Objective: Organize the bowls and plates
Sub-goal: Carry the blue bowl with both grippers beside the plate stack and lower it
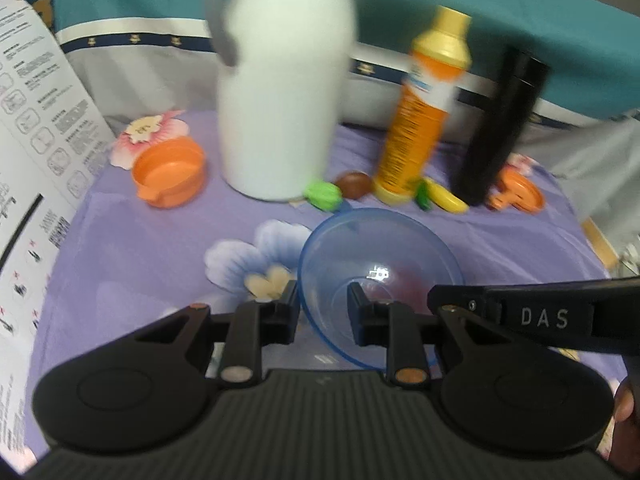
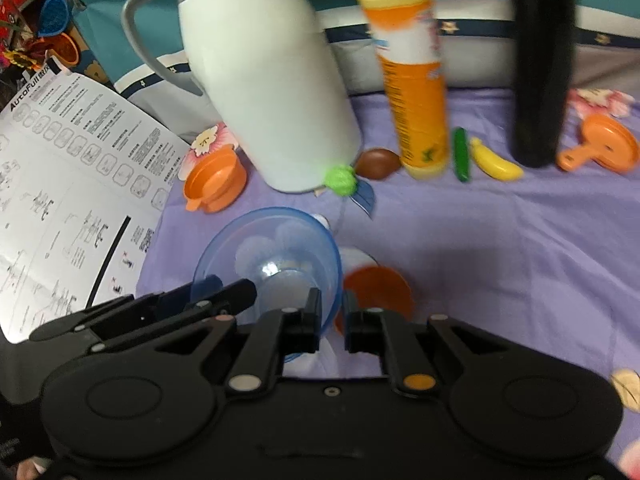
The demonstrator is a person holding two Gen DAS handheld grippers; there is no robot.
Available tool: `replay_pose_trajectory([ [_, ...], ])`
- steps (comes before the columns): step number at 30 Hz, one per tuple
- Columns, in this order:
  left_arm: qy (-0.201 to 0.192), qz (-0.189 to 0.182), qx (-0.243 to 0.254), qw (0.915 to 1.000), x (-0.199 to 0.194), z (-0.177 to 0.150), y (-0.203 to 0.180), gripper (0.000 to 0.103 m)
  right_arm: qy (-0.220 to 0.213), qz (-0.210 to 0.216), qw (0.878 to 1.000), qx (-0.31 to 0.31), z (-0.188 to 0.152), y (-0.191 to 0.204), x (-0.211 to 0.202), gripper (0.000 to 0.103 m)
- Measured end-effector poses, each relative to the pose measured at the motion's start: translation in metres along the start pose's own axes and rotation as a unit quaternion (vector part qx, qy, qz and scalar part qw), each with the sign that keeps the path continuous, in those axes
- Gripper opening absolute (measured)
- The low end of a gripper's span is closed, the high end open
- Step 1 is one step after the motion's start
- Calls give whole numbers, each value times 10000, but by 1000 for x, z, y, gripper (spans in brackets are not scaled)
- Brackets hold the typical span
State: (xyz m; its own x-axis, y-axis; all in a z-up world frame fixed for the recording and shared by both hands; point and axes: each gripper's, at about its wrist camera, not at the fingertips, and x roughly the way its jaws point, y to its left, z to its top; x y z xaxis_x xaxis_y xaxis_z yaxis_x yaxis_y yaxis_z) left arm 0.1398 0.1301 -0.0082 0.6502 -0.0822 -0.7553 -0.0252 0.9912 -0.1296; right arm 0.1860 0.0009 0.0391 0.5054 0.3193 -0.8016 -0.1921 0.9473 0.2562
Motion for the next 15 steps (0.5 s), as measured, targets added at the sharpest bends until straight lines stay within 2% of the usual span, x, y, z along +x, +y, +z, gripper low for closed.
replay_pose_trajectory([
  [10,327,-610,528,9962,-33,-40,-72,24,8,-221,9991,359,-63,-65,-81,11],
  [15,500,-705,826,9928,-40,-60,-101,25,138,-313,9982,494,-95,-88,-102,11],
])
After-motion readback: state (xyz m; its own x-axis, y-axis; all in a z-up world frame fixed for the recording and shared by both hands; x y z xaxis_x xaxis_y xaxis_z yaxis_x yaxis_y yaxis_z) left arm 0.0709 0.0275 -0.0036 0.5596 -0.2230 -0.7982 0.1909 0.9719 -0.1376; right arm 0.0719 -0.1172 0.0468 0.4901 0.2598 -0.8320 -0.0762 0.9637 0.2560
